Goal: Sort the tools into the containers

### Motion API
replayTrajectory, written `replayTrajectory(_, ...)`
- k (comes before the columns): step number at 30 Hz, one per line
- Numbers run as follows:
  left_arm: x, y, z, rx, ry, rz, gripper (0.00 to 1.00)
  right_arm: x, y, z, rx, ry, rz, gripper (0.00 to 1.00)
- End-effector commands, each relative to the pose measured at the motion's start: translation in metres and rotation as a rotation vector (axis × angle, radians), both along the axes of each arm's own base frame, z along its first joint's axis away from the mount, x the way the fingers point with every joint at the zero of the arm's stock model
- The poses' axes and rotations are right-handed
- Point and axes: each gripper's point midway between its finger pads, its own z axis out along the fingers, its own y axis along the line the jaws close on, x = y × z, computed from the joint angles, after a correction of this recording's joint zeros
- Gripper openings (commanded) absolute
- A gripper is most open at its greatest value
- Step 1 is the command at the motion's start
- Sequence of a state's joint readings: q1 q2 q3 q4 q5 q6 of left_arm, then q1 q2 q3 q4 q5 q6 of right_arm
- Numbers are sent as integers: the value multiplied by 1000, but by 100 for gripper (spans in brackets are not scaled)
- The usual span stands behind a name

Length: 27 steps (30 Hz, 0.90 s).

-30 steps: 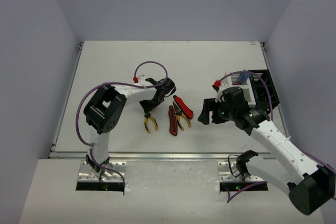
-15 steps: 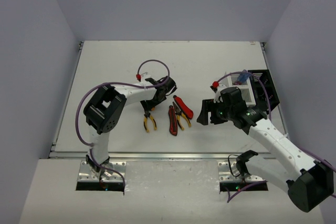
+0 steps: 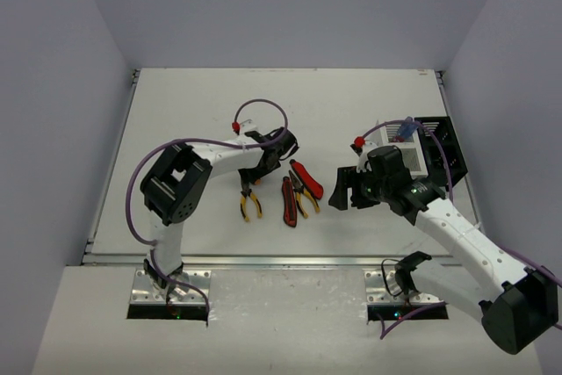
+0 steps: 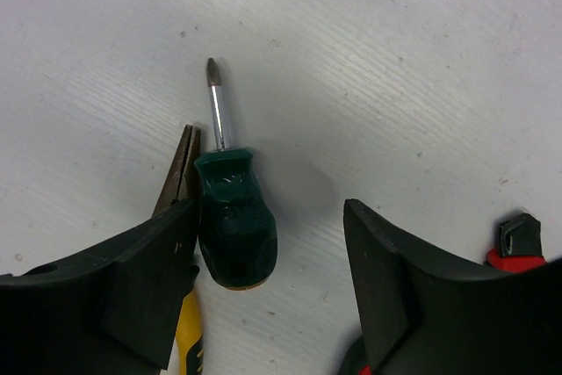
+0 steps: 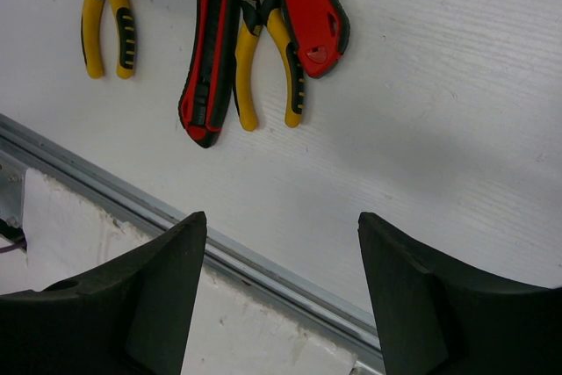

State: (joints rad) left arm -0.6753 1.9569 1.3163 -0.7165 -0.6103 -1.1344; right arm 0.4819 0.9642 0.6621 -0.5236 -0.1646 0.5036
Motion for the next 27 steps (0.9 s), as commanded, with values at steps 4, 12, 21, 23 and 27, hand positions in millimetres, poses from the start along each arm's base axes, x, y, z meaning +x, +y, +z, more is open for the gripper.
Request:
replayTrajectory(4, 13, -23, 20, -54, -74, -31, 63, 5, 6, 5, 18, -27, 4, 70)
replayTrajectory(12, 11, -20, 4, -29, -49, -15, 59, 4, 7, 4, 19, -24, 13, 70)
replayTrajectory(21, 9, -17, -8, -13, -32, 1, 50, 1, 6, 0, 14, -18, 17, 70)
replayTrajectory(23, 9, -20, -14, -22, -22, -14, 44, 1, 6, -1, 18, -18, 13, 70)
replayTrajectory(27, 5, -25, -22, -54, -10, -42, 22, 2, 11, 3, 48, -27, 21, 70)
